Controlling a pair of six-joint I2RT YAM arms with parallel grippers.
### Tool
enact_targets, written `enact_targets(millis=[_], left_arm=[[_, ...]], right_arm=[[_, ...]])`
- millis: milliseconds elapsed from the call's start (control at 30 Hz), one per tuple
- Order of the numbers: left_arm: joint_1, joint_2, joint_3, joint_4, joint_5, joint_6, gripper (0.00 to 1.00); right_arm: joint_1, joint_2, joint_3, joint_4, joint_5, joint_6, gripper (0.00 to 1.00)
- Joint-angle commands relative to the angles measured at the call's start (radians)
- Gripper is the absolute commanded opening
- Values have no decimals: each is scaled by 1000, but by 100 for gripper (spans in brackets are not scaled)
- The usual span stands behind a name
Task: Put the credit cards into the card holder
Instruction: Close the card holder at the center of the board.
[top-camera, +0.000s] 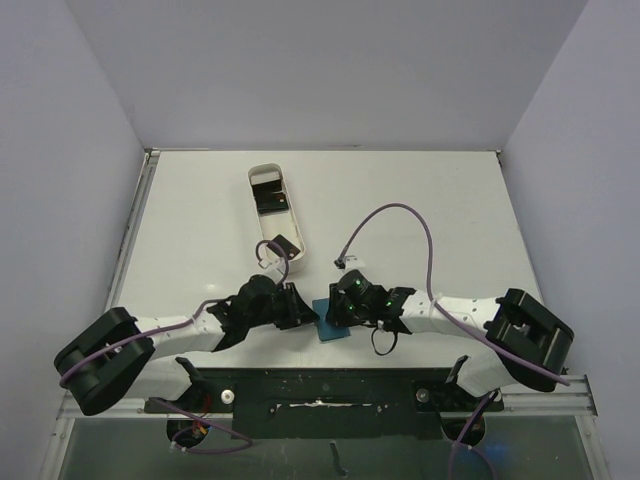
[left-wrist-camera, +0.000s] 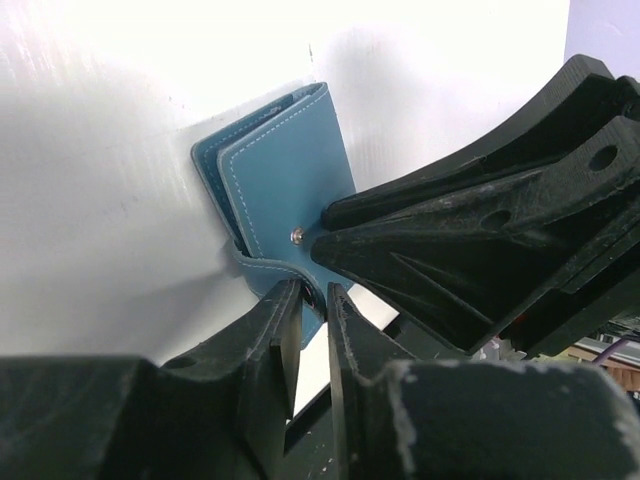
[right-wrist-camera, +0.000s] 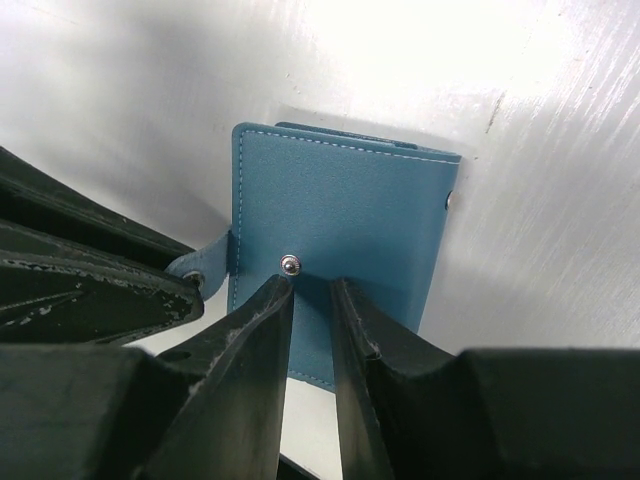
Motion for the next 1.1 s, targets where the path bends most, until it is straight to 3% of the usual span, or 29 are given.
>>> enact_targets(millis=[0,433,767,1067], left_arm=[[21,-37,47,31,-14,29,19],[70,-69,78,-44,-47,129,23],[83,37,92,118,54,165,13],[94,183,104,184,86,164,13]], right_arm=[[10,-18,-45,6,11,-15,25],[11,-46,-50,21,4,-14,25],[11,-48,-41,24,-1,-17,26],[14,-85,-29,15,2,-20,26]])
